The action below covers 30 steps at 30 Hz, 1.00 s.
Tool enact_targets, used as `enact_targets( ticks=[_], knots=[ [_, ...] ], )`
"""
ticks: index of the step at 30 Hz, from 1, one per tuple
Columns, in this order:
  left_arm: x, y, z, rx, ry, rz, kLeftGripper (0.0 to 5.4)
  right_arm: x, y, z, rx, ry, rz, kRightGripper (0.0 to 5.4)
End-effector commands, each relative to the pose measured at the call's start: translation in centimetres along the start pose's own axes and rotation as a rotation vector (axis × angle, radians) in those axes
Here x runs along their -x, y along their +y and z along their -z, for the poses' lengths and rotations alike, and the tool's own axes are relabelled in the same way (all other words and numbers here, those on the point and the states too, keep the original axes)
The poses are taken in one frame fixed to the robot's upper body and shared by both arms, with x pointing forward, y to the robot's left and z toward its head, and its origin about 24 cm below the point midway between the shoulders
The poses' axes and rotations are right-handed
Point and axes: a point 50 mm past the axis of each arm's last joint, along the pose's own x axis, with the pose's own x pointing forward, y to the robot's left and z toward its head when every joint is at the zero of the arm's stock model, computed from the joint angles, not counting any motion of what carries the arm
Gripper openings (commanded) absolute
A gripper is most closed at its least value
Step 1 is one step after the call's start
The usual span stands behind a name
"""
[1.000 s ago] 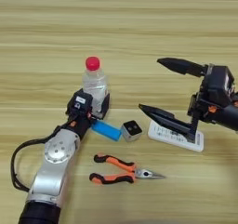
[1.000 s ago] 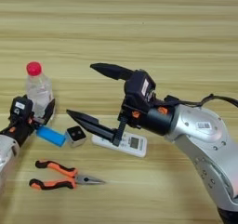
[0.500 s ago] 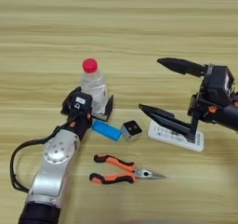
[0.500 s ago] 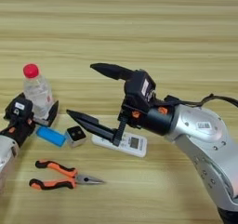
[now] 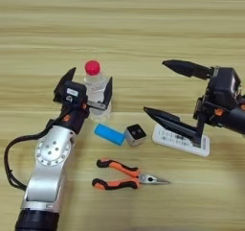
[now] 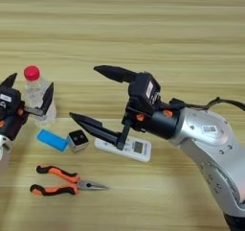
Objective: Move the objects on the table
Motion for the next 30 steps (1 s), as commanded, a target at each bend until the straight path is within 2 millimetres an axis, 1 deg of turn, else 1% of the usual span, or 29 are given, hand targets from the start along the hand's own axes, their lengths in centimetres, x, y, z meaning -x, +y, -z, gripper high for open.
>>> enact_targets(
  ticks=[1,3,6,11,14,16,21,23,27,30],
  knots=[
    [0.0,0.1,-1.6,0.012,-0.099,-0.008,5.37,0.0,-0.2,-0.3,0.021,-0.008,-0.009,5.40],
    [0.0,0.0,-2.4,0.032,-0.151,-0.001,5.37,0.0,-0.2,-0.3,0.021,-0.008,-0.009,5.40],
    [-0.1,0.1,-3.0,0.041,-0.183,0.004,5.37,0.0,-0.2,-0.2,0.021,-0.009,-0.010,5.40],
    [0.1,0.0,-4.7,0.102,-0.257,0.095,5.37,0.1,-0.4,-0.2,0.022,-0.009,-0.007,5.40],
    [0.3,0.3,-5.7,0.158,-0.289,0.187,5.37,0.3,-0.6,-0.2,0.024,-0.005,-0.001,5.40],
    [0.6,0.3,-6.3,0.194,-0.296,0.294,5.37,0.7,-0.9,-0.1,0.021,0.008,0.004,5.40],
    [1.4,0.0,-7.1,0.208,-0.273,0.481,5.37,1.7,-1.5,0.8,0.002,0.067,0.002,5.40],
    [1.7,0.0,-7.2,0.213,-0.263,0.525,5.37,2.3,-1.7,1.5,-0.013,0.105,0.003,5.40],
    [2.4,-0.2,-7.0,0.220,-0.232,0.592,5.37,4.7,-1.6,4.3,-0.064,0.264,-0.022,5.40],
    [2.7,-0.4,-6.7,0.227,-0.215,0.615,5.37,6.1,-1.5,5.8,-0.081,0.366,-0.043,5.40]
  ],
)
